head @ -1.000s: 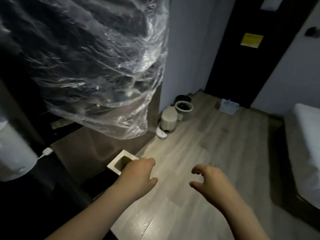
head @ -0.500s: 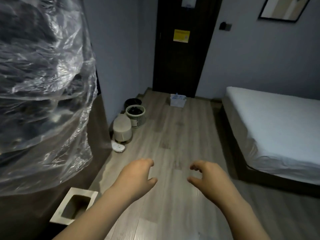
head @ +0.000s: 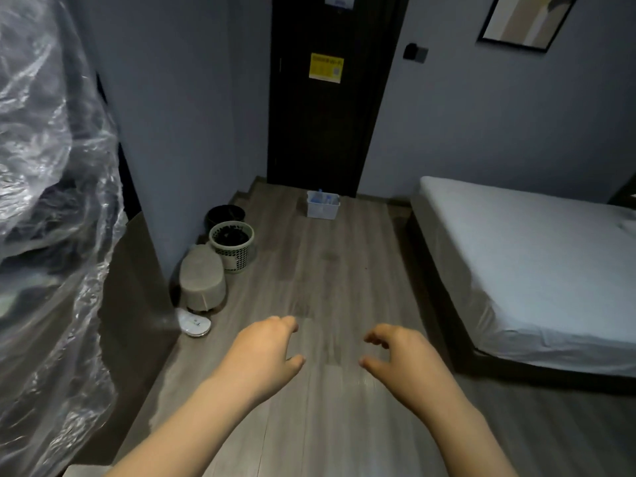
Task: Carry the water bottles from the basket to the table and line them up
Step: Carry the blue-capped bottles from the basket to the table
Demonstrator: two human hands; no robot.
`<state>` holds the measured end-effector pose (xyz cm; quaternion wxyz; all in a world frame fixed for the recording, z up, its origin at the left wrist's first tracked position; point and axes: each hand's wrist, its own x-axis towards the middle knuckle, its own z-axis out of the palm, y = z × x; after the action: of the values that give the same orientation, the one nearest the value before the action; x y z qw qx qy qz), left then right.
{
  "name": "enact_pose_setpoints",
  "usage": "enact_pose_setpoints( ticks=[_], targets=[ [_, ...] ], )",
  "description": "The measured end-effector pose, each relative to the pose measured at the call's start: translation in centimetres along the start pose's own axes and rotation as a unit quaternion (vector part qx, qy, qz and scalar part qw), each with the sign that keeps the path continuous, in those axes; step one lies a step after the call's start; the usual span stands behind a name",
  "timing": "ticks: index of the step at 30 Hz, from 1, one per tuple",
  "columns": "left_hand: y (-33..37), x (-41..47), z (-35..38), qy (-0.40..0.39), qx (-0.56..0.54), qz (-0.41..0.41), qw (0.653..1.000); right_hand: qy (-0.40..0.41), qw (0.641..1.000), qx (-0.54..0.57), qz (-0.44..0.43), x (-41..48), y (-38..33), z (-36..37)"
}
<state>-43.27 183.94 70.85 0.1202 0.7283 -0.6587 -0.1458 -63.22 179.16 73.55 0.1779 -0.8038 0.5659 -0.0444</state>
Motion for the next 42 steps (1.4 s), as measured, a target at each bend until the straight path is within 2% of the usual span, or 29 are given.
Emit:
enact_pose_setpoints(
  ticks=[12,19,27,34,42],
  targets=[
    [0.9,21.0,-1.7,0.01,0.048,0.018,0.999,0.026,0.999,0.021,-0.013,19.9,5.3,-4.5],
    [0.7,32.4,-2.7,0.001,0.03,0.008,1.0,0.023,0.999,0.023,-0.01,30.9,7.5,-6.9],
    [-4.1,46.1,-3.6,-0.015,0.015,0.022,1.0,0.018,1.0,0.012,0.015,44.9,6.2,-7.0],
    [-9.4,58.6,-7.4,-0.011,-0.009,0.047,0.999,0.0,0.998,0.02,0.057,57.8,3.2,-8.2],
    [-12.2,70.1,-8.6,-0.036,-0.016,0.061,0.997,-0.026,0.998,0.008,0.06,69.4,3.0,-8.4]
  ],
)
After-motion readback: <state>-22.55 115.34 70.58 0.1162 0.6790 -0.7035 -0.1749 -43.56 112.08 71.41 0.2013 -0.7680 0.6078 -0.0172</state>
